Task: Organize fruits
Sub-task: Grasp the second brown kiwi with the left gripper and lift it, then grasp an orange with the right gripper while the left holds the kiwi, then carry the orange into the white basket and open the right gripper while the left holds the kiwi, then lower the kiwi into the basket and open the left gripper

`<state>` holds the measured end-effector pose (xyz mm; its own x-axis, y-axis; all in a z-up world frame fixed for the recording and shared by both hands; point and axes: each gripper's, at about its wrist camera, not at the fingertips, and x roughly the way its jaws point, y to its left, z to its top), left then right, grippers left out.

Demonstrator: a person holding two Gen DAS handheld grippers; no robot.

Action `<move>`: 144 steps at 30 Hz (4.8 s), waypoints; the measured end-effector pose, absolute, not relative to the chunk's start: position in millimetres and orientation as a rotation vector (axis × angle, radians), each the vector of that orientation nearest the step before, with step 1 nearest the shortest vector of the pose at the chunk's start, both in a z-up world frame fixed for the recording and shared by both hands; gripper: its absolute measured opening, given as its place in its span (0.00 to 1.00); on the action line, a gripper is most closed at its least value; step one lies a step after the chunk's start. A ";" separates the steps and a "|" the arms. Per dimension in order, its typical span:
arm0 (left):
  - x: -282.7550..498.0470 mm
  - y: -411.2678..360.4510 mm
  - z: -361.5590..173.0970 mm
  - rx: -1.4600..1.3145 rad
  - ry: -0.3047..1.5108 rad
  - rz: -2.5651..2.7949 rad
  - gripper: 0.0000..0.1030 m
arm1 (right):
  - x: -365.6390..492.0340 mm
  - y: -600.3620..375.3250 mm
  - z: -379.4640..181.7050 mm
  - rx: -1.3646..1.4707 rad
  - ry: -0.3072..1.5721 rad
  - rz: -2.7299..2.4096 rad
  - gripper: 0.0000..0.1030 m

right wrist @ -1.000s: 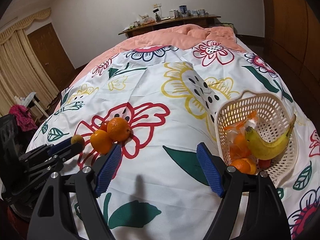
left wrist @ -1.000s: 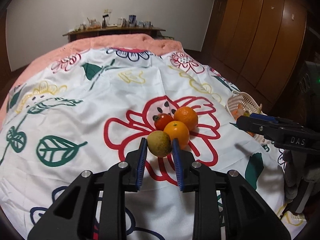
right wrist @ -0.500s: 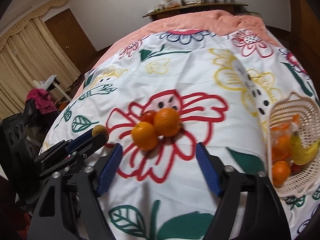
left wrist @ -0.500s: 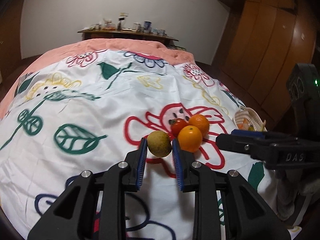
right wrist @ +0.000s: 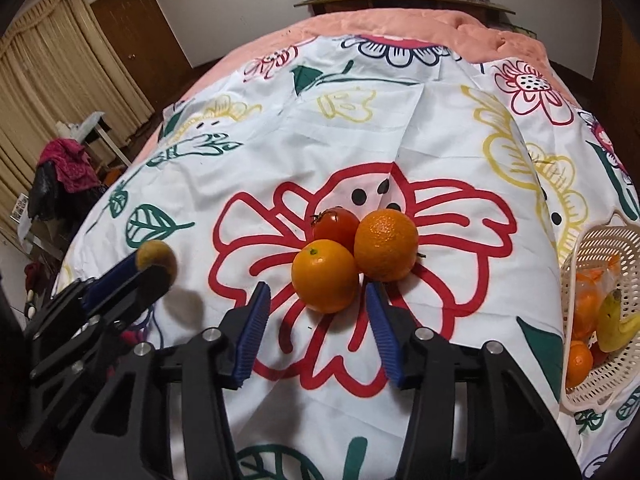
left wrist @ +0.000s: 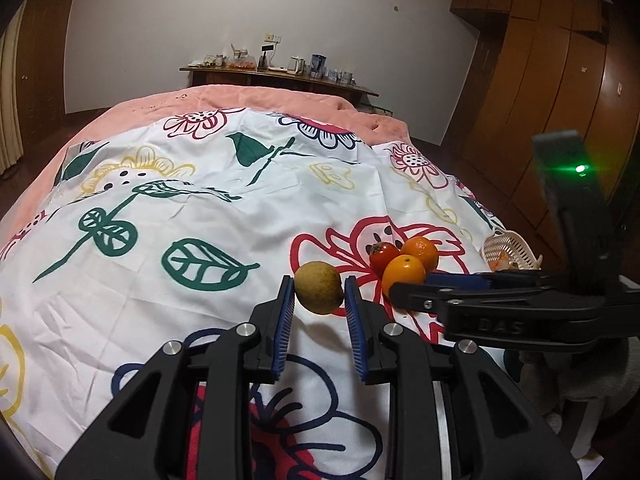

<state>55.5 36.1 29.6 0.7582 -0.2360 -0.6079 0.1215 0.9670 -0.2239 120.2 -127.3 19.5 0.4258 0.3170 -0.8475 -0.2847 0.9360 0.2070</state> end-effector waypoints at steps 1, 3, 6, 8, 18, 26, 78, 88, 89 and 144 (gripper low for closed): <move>54.9 37.4 30.6 -0.178 0.682 -0.193 0.25 | 121.9 -125.5 18.6 0.033 1.073 0.373 0.47; 53.0 40.8 32.3 -0.186 0.677 -0.187 0.25 | 125.0 -122.2 17.0 0.031 1.081 0.363 0.47; 50.3 42.2 33.8 -0.189 0.671 -0.191 0.25 | 130.4 -115.8 14.4 0.019 1.091 0.348 0.45; 48.9 42.3 33.6 -0.189 0.670 -0.194 0.25 | 133.2 -112.8 11.0 0.006 1.103 0.332 0.41; 49.1 41.4 33.2 -0.195 0.676 -0.195 0.25 | 129.8 -114.8 11.6 0.003 1.095 0.331 0.36; 49.5 39.4 33.7 -0.187 0.680 -0.201 0.25 | 105.9 -128.3 27.7 0.047 1.049 0.378 0.36; 55.6 -29.1 58.4 -0.053 0.708 -0.282 0.25 | 76.7 -395.5 -11.2 0.428 1.000 -0.118 0.41; 59.7 -54.8 69.0 -0.010 0.697 -0.338 0.25 | 73.1 -404.4 -7.1 0.459 0.971 -0.119 0.42; 60.3 -59.4 70.4 -0.001 0.694 -0.348 0.25 | 72.5 -405.2 -6.4 0.463 0.966 -0.117 0.42; 165.3 -243.1 51.6 0.102 0.843 -0.655 0.25 | 63.9 -428.1 -9.1 0.516 0.915 -0.130 0.50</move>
<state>165.3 -243.1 51.6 0.4825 -0.4973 -0.7211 0.5754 0.8006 -0.1671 63.9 -428.1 -9.1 0.6113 0.1077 -0.7841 0.3222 0.8710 0.3708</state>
